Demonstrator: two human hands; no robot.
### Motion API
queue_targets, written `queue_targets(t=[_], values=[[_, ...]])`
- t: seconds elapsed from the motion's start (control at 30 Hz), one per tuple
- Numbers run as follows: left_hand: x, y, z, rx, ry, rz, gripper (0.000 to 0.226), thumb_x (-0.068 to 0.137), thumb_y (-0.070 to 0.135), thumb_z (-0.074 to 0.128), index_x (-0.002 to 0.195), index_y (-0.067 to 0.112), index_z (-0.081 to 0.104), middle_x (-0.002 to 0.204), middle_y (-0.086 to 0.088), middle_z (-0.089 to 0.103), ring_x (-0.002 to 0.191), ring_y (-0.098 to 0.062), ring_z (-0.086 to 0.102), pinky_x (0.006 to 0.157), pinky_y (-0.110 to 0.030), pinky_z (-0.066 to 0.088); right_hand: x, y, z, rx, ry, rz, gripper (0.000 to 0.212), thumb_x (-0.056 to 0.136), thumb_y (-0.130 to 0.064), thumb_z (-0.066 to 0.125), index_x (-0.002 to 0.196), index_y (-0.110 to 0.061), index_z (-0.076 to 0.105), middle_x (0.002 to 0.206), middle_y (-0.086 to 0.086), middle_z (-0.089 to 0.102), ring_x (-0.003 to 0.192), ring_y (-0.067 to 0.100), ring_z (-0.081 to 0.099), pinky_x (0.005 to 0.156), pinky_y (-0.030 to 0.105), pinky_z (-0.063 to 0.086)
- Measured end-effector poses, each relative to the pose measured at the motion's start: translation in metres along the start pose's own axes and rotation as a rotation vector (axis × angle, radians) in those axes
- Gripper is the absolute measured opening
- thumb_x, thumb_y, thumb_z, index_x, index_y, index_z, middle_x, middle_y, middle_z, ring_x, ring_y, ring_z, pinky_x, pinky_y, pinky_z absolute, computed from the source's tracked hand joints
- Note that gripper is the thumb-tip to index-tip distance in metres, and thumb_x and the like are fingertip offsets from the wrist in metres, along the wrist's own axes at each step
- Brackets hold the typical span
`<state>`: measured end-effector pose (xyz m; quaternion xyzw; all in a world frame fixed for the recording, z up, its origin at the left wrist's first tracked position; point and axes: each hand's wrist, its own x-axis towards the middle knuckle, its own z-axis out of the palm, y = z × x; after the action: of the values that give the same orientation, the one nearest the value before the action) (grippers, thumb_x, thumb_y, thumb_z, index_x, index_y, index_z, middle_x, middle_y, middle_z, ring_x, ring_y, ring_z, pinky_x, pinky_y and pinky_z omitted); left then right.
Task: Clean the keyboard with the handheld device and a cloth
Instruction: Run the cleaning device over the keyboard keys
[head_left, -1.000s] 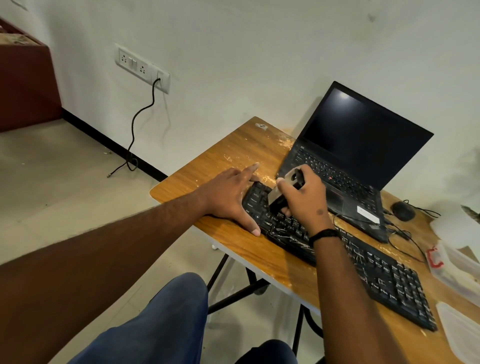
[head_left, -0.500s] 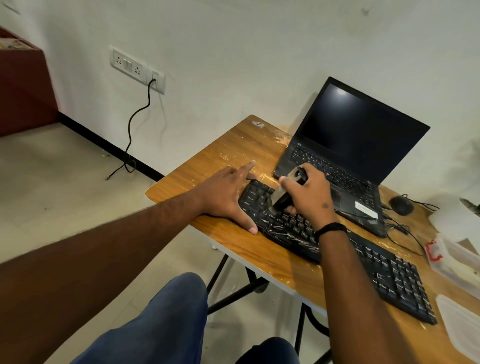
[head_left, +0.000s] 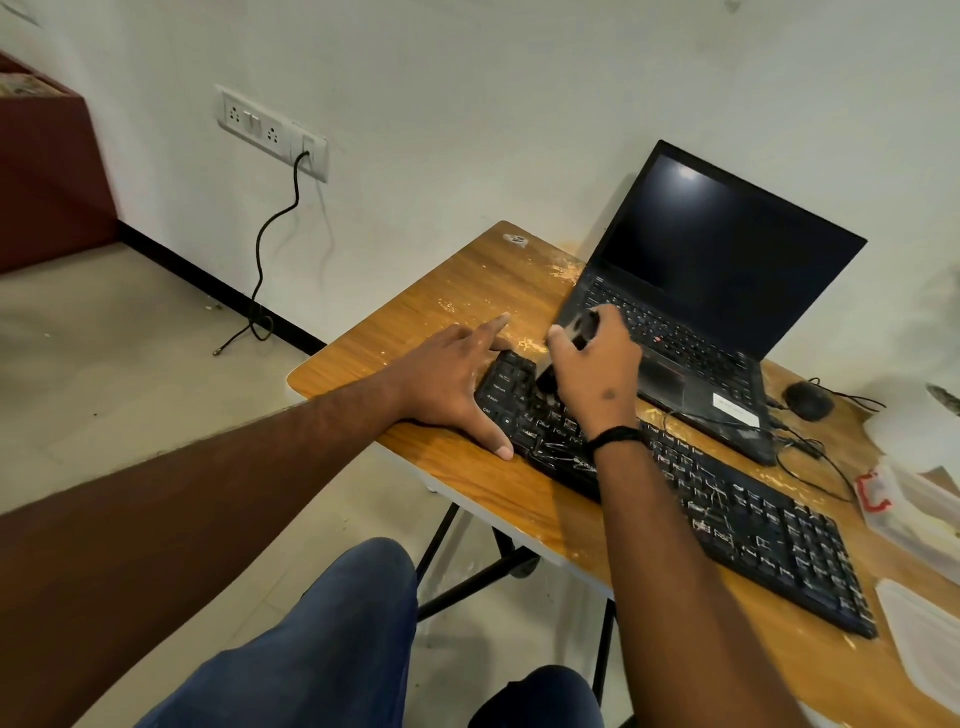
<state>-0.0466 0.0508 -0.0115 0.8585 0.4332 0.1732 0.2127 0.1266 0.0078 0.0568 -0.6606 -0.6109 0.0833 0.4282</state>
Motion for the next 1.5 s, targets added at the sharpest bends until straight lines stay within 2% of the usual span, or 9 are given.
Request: queue_targets(t=[0.17,0.3,0.47,0.63,0.9,1.07,1.23,1.37,1.5], values=[[0.000,-0.002,0.000,0.012,-0.005,-0.003,0.159,0.038,0.094,0.071,0.159,0.032,-0.010,0.162,0.000,0.032,0.148,-0.023,0.024,0.120,-0.045,0.029,0.002,0.002,-0.003,-0.022,-0.138,-0.122,0.018,0.091,-0.025,0.064,0.095,-0.011,0.053,0.079,-0.004,0.054,0.067,0.008,0.051,0.055,0.014,0.047],[0.000,0.000,0.000,-0.003,0.014,0.002,0.160,0.038,0.090,0.076,0.160,0.030,-0.008,0.160,0.004,0.035,0.146,-0.021,0.026,0.121,-0.045,0.028,0.009,0.013,-0.006,-0.002,0.038,0.043,0.019,0.092,-0.026,0.063,0.099,-0.013,0.051,0.080,-0.007,0.052,0.070,0.009,0.053,0.061,0.028,0.058],[-0.003,0.004,-0.002,0.002,0.020,0.029,0.155,0.047,0.080,0.083,0.161,0.025,-0.006,0.161,0.009,0.033,0.148,-0.021,0.024,0.121,-0.042,0.023,-0.004,0.003,0.009,0.034,-0.019,-0.091,0.018,0.093,-0.026,0.064,0.097,-0.012,0.053,0.076,-0.005,0.053,0.064,0.005,0.050,0.051,0.009,0.042],[-0.003,0.005,-0.003,-0.004,0.011,0.009,0.157,0.044,0.082,0.082,0.161,0.027,-0.007,0.161,0.007,0.034,0.148,-0.021,0.024,0.122,-0.043,0.024,0.004,0.014,-0.007,0.087,-0.013,0.059,0.019,0.091,-0.029,0.065,0.099,-0.017,0.052,0.086,-0.008,0.054,0.084,0.020,0.063,0.065,0.047,0.061],[-0.004,0.008,-0.004,-0.002,-0.002,-0.007,0.155,0.047,0.077,0.086,0.161,0.026,-0.007,0.163,0.001,0.029,0.150,-0.023,0.021,0.120,-0.043,0.024,-0.006,0.002,-0.008,0.193,-0.180,0.007,0.019,0.090,-0.028,0.067,0.093,-0.014,0.053,0.093,0.013,0.063,0.076,0.034,0.068,0.043,0.032,0.053],[-0.003,0.005,-0.002,-0.002,-0.003,-0.035,0.160,0.039,0.086,0.080,0.160,0.030,-0.007,0.163,-0.004,0.029,0.149,-0.025,0.023,0.121,-0.045,0.027,-0.019,0.009,-0.015,0.156,0.082,0.028,0.018,0.090,-0.030,0.065,0.096,-0.020,0.052,0.084,-0.007,0.059,0.080,0.018,0.066,0.062,0.048,0.060],[-0.003,0.005,-0.003,0.005,-0.001,-0.031,0.157,0.044,0.081,0.083,0.161,0.028,-0.006,0.163,-0.005,0.028,0.149,-0.026,0.024,0.119,-0.043,0.027,-0.028,0.011,-0.024,0.110,-0.061,0.068,0.017,0.084,-0.022,0.065,0.087,-0.009,0.054,0.081,0.012,0.059,0.074,0.038,0.064,0.056,0.054,0.056],[-0.001,0.003,-0.002,0.009,-0.006,-0.031,0.158,0.038,0.090,0.076,0.160,0.032,-0.007,0.162,-0.002,0.032,0.148,-0.024,0.025,0.120,-0.046,0.029,-0.031,0.004,-0.024,0.053,-0.003,0.027,0.016,0.087,-0.026,0.064,0.091,-0.015,0.054,0.078,-0.002,0.056,0.075,0.019,0.062,0.059,0.049,0.058],[-0.002,0.003,-0.002,0.007,-0.005,-0.028,0.158,0.037,0.092,0.073,0.160,0.032,-0.007,0.161,-0.001,0.033,0.147,-0.025,0.027,0.118,-0.048,0.033,-0.034,0.002,-0.025,0.077,-0.126,0.031,0.015,0.085,-0.025,0.065,0.087,-0.014,0.055,0.082,0.007,0.059,0.077,0.028,0.065,0.057,0.052,0.057]])
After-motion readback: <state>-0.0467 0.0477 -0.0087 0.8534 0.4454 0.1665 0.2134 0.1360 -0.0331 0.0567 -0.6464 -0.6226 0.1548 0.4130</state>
